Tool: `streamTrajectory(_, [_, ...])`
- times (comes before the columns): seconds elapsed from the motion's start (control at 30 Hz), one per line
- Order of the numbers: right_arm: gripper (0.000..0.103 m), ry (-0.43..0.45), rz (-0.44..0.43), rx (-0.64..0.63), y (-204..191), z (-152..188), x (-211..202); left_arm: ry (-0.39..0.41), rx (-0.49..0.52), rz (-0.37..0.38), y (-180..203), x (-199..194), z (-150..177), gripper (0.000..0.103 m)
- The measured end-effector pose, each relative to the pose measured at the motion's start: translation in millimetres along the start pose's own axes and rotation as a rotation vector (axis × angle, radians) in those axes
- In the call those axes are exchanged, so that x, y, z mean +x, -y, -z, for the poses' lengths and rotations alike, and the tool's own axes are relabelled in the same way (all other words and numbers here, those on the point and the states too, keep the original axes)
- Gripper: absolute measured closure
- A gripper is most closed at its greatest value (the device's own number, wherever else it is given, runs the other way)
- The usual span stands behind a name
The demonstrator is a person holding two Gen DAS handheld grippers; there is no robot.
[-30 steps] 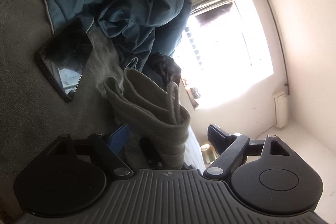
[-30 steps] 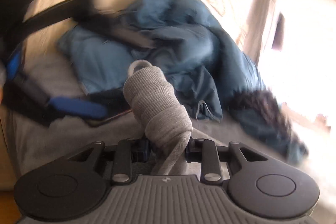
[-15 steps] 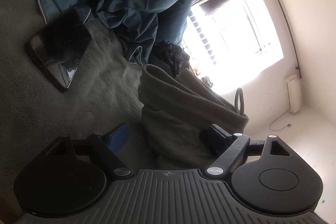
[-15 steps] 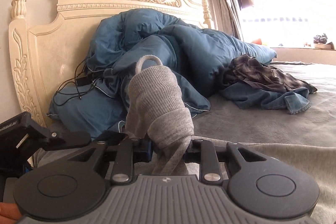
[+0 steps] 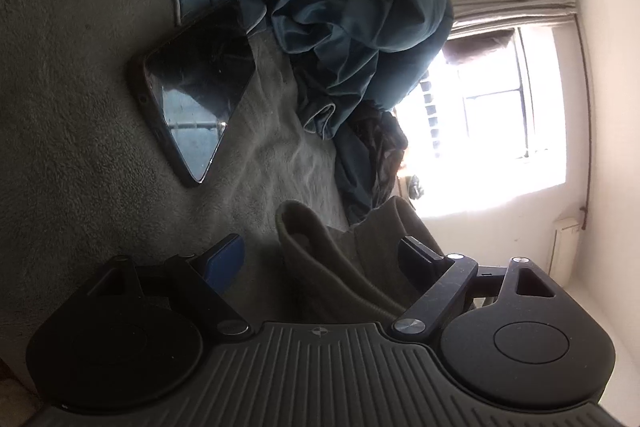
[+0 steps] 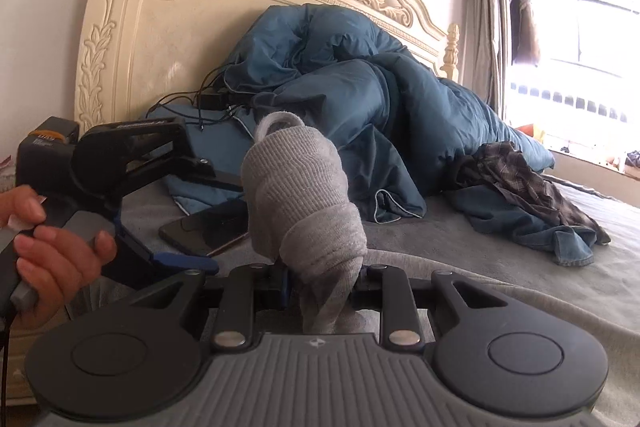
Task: Fold clothes
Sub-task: 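Grasp the grey sweatpants cuff with the right gripper beside the phone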
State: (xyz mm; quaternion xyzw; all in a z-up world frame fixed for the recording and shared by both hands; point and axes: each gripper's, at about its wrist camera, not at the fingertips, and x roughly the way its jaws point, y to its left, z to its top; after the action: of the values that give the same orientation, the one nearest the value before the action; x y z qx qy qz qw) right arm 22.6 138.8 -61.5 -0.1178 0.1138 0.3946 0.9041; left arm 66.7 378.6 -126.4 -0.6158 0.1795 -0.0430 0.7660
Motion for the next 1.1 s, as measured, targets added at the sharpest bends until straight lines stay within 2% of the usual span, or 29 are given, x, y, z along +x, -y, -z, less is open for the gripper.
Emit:
streamTrajectory(0.13, [0.073,-0.031,-0.008,-0.064,-12.0,3.3,1.8,-0.026,0.019,-0.023,6.0,12.4,-0.3,0.020])
streamTrajectory(0.3, [0.063,-0.074,-0.027,-0.112,-14.0,3.1,-9.1,-0.042,0.030,-0.024,2.9,15.1,-1.8,0.024])
streamTrajectory(0.43, [0.056,-0.040,-0.101,-0.008,8.3,-7.8,-36.6,-0.051,0.060,-0.037,2.1,17.3,0.1,0.030])
streamTrajectory(0.5, [0.047,-0.009,-0.139,0.060,21.1,-17.0,-49.6,-0.052,0.066,-0.033,1.4,16.8,1.1,0.031])
streamTrajectory(0.57, [0.047,0.015,-0.165,0.145,34.2,-31.8,-52.0,-0.047,0.061,-0.026,0.3,15.8,1.3,0.032])
streamTrajectory(0.7, [0.046,-0.028,-0.199,0.302,52.0,-55.3,-21.6,-0.038,0.075,0.009,3.5,14.5,5.0,0.034])
streamTrajectory(0.87, [0.046,-0.144,-0.182,0.476,66.4,-55.5,22.3,-0.049,0.202,0.045,16.9,14.0,18.0,0.034])
streamTrajectory(0.97, [0.046,-0.212,-0.212,0.502,67.5,-49.7,38.1,-0.054,0.225,0.064,18.3,15.2,19.8,0.034])
streamTrajectory(1.1, [0.046,-0.261,-0.223,0.400,50.2,-45.0,45.7,-0.058,0.192,0.083,12.6,18.5,14.5,0.034])
